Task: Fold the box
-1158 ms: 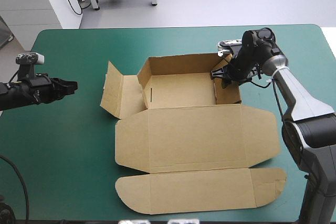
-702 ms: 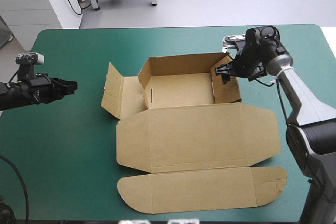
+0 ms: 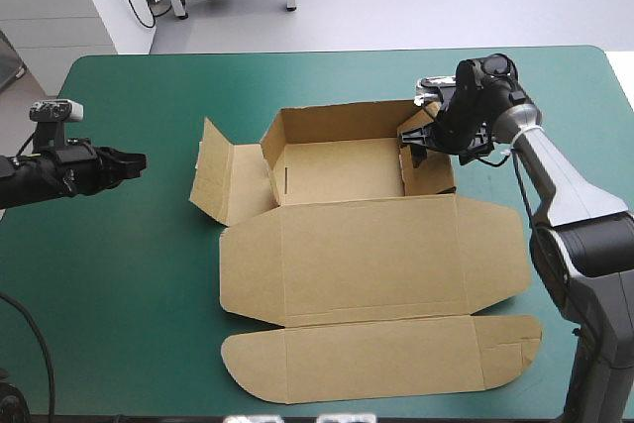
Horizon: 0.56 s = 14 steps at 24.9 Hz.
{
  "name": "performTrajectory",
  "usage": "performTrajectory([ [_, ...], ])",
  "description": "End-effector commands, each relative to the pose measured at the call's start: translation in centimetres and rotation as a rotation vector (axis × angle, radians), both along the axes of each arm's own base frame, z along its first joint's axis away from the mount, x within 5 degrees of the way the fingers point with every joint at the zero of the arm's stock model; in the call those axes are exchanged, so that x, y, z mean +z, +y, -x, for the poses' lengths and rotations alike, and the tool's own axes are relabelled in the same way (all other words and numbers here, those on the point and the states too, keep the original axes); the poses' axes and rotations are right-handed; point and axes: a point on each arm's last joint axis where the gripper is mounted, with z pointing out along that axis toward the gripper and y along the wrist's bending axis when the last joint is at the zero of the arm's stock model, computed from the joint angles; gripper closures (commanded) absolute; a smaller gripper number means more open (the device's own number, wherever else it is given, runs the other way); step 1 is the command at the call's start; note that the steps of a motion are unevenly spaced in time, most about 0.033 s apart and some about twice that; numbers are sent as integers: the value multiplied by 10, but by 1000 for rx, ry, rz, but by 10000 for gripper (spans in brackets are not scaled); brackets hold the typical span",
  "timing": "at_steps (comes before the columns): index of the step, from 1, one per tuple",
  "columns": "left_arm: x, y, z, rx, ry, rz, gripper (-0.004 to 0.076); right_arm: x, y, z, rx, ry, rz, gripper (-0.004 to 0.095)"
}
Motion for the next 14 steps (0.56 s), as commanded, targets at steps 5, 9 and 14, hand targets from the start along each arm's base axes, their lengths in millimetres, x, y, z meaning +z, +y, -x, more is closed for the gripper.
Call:
performTrajectory([
  [5,19,-4,3,20,-79,32,731,22,-2,4,-1,-54,-6,287],
  [9,19,-4,3,19,-78,28,731,18,-1,2,3,-43,-7,484],
  [14,19,-3,3,17,-78,22,731,16,1,2,44,-40,-16,893],
])
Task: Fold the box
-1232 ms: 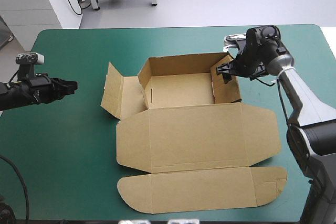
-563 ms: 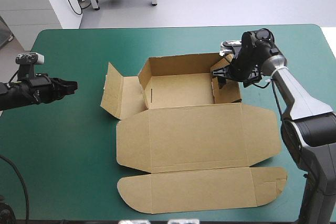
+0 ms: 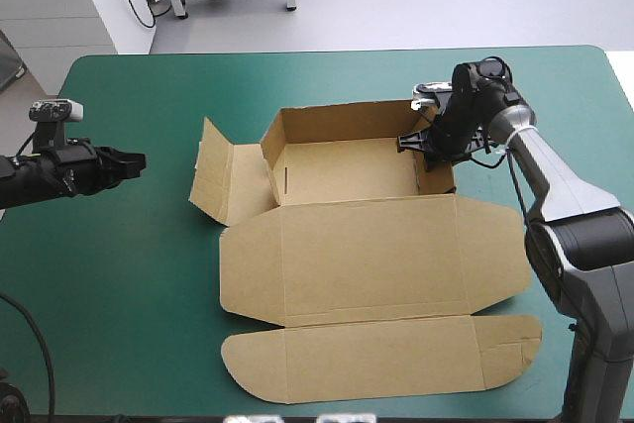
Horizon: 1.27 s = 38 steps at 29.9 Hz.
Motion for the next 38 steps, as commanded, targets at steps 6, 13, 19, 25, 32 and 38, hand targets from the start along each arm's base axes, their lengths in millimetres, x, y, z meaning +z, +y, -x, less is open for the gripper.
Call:
performTrajectory([
  [6,18,-3,3,14,-74,18,731,35,2,9,50,-76,-62,922],
  [13,17,0,1,61,-54,24,731,73,-4,26,143,-183,-58,922],
  [19,8,12,-12,128,-80,-48,731,141,-29,65,160,-364,-127,923],
  [25,-7,17,-29,165,-43,21,731,196,-56,112,133,-540,-123,923],
  [32,-32,13,-59,146,35,382,731,214,-56,131,137,-597,-164,923],
  [38,-55,-16,-73,43,136,423,732,209,-43,118,163,-596,-301,923],
])
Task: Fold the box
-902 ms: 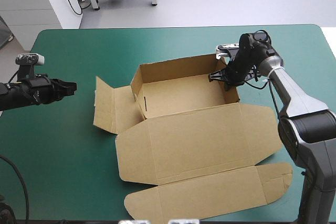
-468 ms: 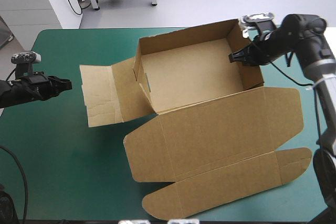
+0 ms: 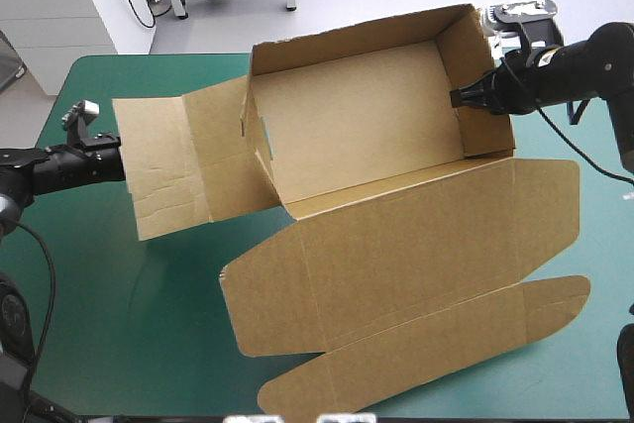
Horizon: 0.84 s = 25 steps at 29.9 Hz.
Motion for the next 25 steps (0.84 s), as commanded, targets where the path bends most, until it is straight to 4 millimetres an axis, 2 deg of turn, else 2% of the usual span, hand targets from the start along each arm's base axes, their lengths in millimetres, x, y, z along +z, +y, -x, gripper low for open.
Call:
performTrajectory([
  [1,20,-30,-2,-79,-57,53,732,18,10,3,52,-82,-123,923],
  [5,22,-65,-1,-159,-51,50,732,2,17,-14,60,-41,-104,921],
  [9,37,-93,5,-179,-80,72,732,-10,12,-29,-14,-32,-56,921],
  [19,88,-130,42,-242,-251,72,732,-12,7,-40,-65,-93,-11,921],
  [25,96,-137,50,-267,-269,101,731,-17,7,-43,-65,-75,1,921],
])
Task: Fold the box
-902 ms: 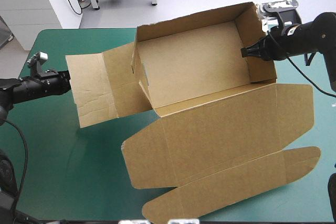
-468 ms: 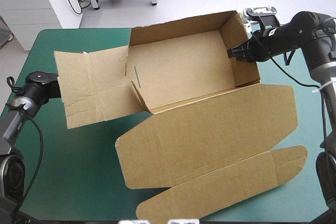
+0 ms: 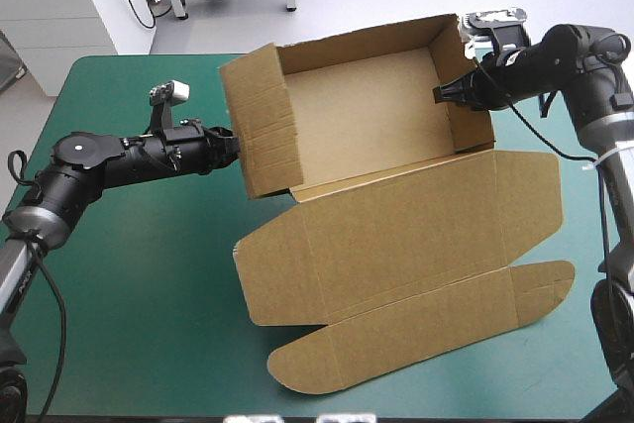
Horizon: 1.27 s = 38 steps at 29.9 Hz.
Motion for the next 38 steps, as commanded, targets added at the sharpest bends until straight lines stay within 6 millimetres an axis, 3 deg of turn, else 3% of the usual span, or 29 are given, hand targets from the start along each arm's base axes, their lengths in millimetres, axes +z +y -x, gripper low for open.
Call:
performTrajectory([
  [1,24,-4,8,3,-49,86,731,28,0,11,-12,-109,-47,921],
  [10,28,-5,8,1,-46,135,708,26,-2,12,-18,-86,-22,921],
  [13,28,-6,9,-24,-59,123,570,25,-2,13,-15,-77,-21,921],
  [18,32,-7,8,-13,-52,186,223,25,-2,13,-14,-69,-15,921],
  [20,35,-7,8,-6,-43,235,156,24,-2,13,-13,-67,-15,922],
  [38,39,-12,16,-99,-20,286,160,24,-2,14,-11,-58,-14,921],
])
